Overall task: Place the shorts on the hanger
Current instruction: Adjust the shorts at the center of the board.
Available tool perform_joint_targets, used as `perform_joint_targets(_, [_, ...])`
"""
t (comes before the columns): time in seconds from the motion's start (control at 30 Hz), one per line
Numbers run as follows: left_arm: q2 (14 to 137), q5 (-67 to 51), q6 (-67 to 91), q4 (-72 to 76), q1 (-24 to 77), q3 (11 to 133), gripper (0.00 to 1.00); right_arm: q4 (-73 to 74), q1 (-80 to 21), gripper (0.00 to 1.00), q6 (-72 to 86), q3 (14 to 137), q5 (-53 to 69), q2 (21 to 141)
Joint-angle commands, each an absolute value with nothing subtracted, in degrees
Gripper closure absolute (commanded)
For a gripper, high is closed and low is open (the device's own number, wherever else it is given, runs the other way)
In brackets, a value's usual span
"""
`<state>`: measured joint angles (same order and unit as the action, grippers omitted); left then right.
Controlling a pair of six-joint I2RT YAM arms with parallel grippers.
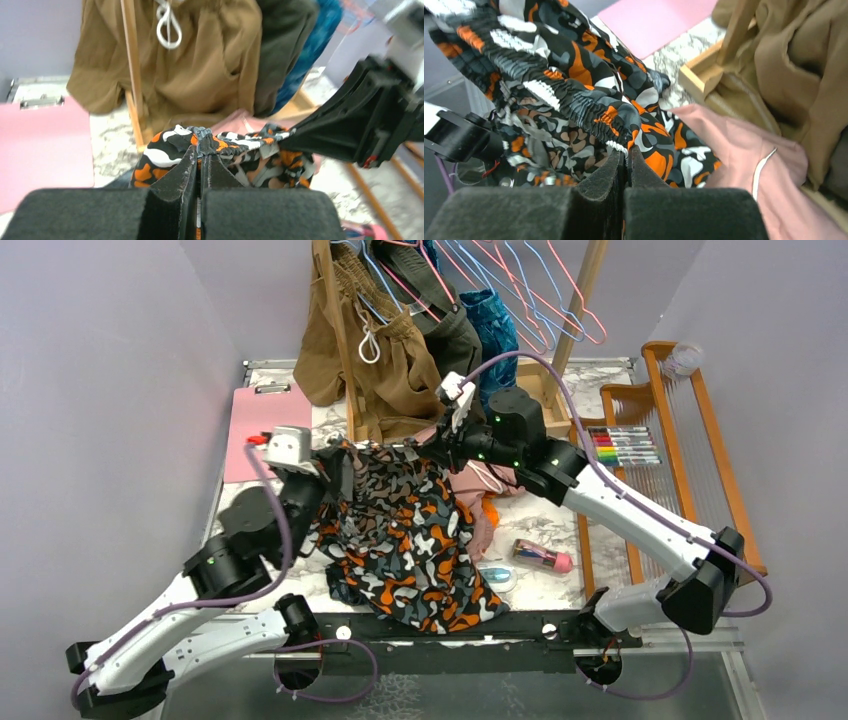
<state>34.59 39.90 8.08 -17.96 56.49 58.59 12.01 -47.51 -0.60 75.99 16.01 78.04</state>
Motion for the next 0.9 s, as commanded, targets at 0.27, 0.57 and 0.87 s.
perform_joint_targets(0.27, [36.8,49.6,22.9,-20.4,56.5,49.9,1.00,14.0,-42.4,0.48,12.8,72.8,13.1,79.4])
perform_joint_targets(0.57, [40.5,51.8,23.7,-19.0,56.4,49.8,1.00,28.5,-42.8,0.34,15.3,70.6,9.4,68.0])
perform_joint_targets(0.87, [43.2,52.5,22.1,-15.7,56.4,49.7,1.00,29.0,-61.1,0.36,21.4,69.0,3.6,69.4])
